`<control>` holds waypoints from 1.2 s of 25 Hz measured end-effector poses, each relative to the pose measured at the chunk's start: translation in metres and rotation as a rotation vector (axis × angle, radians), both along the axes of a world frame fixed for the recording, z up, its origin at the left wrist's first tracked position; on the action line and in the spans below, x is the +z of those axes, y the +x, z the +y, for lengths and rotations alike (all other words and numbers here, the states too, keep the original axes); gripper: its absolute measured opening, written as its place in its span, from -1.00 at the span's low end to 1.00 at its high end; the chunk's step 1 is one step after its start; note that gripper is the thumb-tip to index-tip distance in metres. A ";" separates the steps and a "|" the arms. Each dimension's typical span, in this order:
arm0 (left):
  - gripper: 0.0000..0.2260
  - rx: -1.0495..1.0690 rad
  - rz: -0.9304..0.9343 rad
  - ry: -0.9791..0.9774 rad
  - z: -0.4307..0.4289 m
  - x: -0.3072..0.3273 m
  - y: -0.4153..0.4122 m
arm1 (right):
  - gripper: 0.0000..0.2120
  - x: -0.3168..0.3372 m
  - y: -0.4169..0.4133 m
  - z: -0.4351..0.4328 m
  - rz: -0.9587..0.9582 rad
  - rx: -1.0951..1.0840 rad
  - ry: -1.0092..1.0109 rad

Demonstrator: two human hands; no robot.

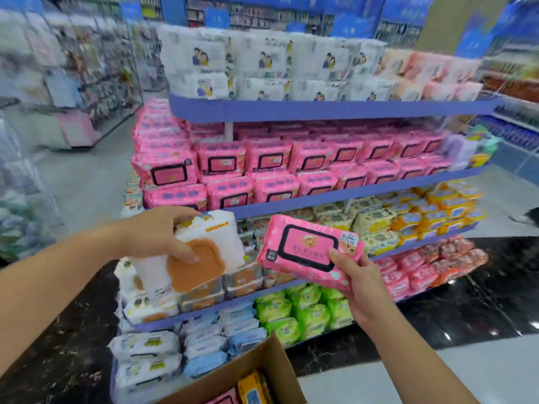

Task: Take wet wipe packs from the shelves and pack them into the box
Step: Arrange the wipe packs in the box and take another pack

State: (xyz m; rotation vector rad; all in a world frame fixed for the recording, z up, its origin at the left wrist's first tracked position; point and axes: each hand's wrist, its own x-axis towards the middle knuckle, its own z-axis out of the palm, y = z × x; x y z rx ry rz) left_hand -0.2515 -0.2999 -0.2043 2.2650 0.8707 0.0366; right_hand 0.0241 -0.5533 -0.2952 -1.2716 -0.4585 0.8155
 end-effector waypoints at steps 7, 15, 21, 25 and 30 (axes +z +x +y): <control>-0.33 -0.091 0.037 0.233 -0.013 0.076 0.137 | -0.27 0.070 0.138 -0.016 -0.142 -0.001 0.086; -0.27 -0.062 0.201 0.275 0.012 0.101 0.208 | -0.48 0.097 0.244 0.044 -0.262 0.130 0.024; -0.24 0.119 0.348 0.246 0.055 0.072 0.158 | -0.51 0.068 0.241 0.170 -0.310 0.319 0.001; -0.25 0.370 0.236 0.091 0.075 0.045 0.122 | -0.59 0.046 0.220 0.274 -0.291 0.492 -0.054; -0.16 0.555 0.142 -0.019 0.077 0.012 0.108 | -0.61 0.028 0.176 0.371 -0.326 0.619 -0.037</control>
